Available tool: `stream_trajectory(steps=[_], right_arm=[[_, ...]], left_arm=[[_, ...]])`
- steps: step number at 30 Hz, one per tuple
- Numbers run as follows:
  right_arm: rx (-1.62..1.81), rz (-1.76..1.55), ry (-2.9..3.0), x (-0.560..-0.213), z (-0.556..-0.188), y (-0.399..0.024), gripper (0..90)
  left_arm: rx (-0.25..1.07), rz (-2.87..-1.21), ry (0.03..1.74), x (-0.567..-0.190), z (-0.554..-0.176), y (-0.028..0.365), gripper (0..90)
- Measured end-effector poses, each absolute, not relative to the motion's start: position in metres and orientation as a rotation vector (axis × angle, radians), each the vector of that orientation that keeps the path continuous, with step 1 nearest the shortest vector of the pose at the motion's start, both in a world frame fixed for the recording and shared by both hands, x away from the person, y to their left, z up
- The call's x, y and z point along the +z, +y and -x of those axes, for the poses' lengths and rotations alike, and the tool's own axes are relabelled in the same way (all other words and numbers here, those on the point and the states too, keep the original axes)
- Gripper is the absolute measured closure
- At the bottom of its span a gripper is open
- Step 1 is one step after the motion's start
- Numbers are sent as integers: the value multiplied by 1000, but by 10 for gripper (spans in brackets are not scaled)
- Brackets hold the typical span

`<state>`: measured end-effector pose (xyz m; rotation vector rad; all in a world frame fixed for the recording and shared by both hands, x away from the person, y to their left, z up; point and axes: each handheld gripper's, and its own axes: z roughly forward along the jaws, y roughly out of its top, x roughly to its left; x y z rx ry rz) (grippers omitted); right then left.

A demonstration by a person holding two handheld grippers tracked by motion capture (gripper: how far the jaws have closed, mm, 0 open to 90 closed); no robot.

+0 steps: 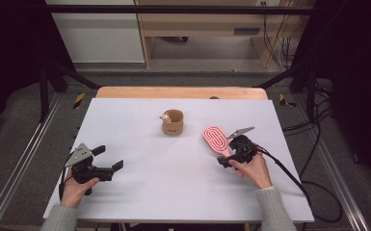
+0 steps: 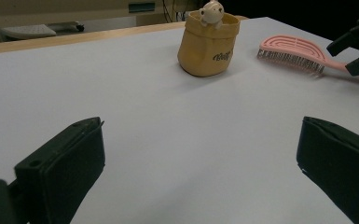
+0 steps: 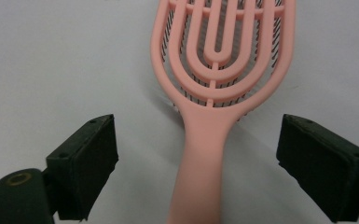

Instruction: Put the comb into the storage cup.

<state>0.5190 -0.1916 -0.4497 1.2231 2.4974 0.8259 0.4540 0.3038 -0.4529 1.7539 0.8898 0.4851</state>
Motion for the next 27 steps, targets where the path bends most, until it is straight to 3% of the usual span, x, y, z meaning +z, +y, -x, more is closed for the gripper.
stream_trajectory(steps=[27], right_arm=[[759, -1267, 2509, -456, -523, -191, 464]], left_arm=[[486, -1754, 891, -453, -454, 303, 9]])
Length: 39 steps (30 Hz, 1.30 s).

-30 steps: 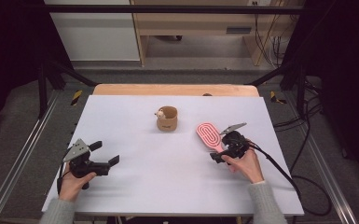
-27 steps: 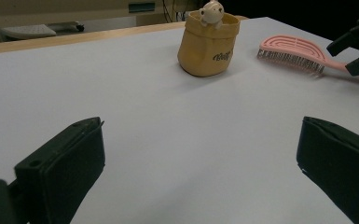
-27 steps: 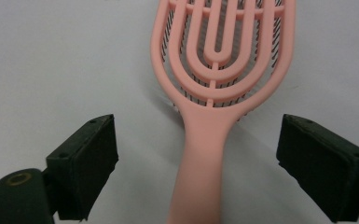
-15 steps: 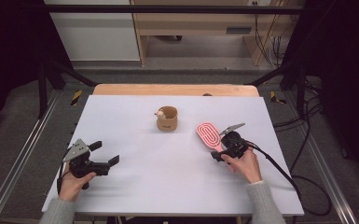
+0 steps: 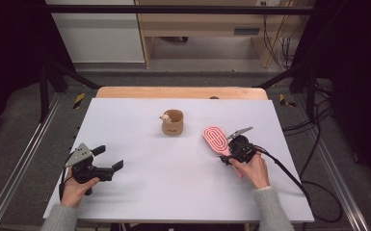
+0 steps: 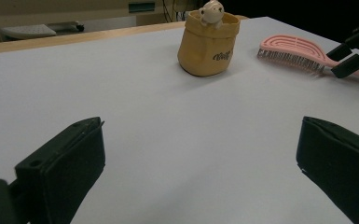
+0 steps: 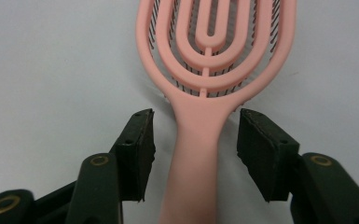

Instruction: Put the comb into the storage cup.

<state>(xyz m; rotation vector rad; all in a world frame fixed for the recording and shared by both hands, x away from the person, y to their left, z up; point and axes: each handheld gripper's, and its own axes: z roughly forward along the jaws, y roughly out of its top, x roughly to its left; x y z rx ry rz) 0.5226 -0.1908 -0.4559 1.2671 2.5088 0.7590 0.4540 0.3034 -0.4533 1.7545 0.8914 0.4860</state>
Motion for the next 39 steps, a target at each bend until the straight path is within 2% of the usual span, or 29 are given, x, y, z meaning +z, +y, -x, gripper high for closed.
stream_trajectory(steps=[8, 27, 39], right_arm=[[744, -1285, 2504, -456, -523, -191, 557], [712, -1308, 2488, -459, -523, -188, 670], [695, -1316, 2475, -459, -522, -187, 686]], left_arm=[[486, -1754, 892, -453, -454, 303, 9], [486, -1753, 893, -454, -454, 303, 9], [486, -1753, 893, -454, -454, 303, 9]])
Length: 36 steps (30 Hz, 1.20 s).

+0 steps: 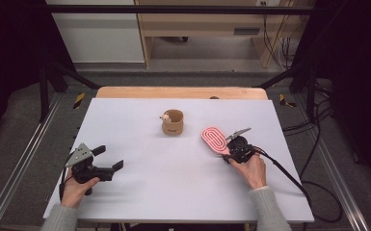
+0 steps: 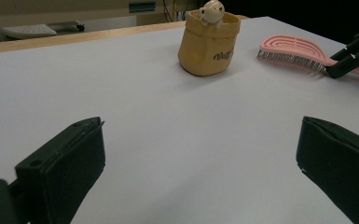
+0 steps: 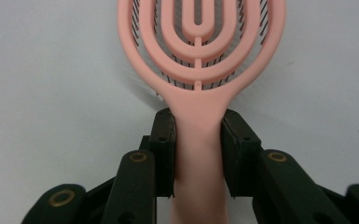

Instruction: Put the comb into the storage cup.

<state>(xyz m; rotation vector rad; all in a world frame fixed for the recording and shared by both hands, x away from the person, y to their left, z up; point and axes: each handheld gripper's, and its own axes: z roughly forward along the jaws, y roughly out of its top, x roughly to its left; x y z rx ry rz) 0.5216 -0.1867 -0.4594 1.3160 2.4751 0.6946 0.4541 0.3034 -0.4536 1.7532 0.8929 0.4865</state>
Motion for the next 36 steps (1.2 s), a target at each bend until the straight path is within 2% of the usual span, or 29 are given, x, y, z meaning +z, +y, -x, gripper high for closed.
stream_trajectory(steps=[36], right_arm=[[838, -1294, 2424, -439, -510, -195, 692]], left_arm=[[482, -1743, 896, -453, -454, 303, 10]])
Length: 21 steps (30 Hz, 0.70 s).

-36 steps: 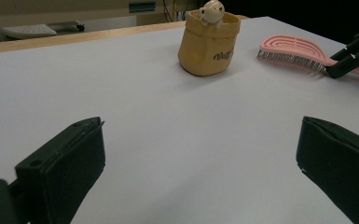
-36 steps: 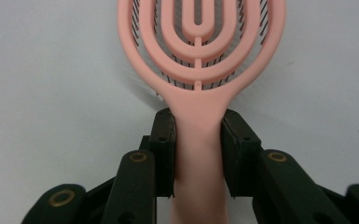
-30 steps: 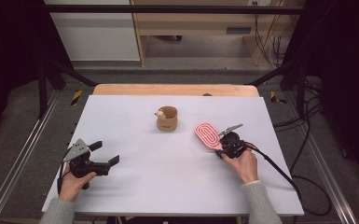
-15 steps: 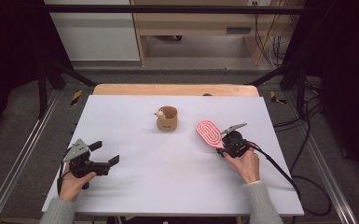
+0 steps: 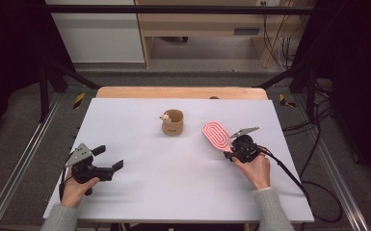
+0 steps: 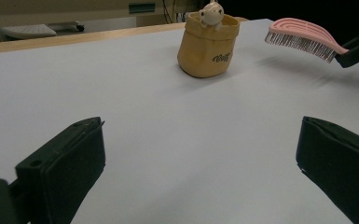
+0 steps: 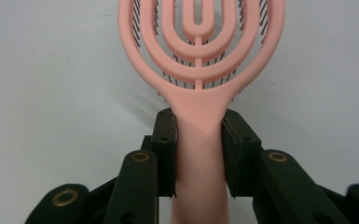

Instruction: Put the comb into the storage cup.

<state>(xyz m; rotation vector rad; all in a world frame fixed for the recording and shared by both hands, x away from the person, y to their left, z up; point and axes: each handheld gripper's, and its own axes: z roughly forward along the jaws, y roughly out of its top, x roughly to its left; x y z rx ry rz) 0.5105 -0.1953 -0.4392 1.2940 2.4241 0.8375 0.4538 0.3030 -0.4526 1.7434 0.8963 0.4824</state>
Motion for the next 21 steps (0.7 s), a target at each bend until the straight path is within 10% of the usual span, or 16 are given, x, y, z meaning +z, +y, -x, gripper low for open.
stream_trajectory(steps=[21], right_arm=[[989, -1233, 2391, -431, -501, -197, 693]], left_arm=[[474, -1736, 889, -449, -452, 297, 10]])
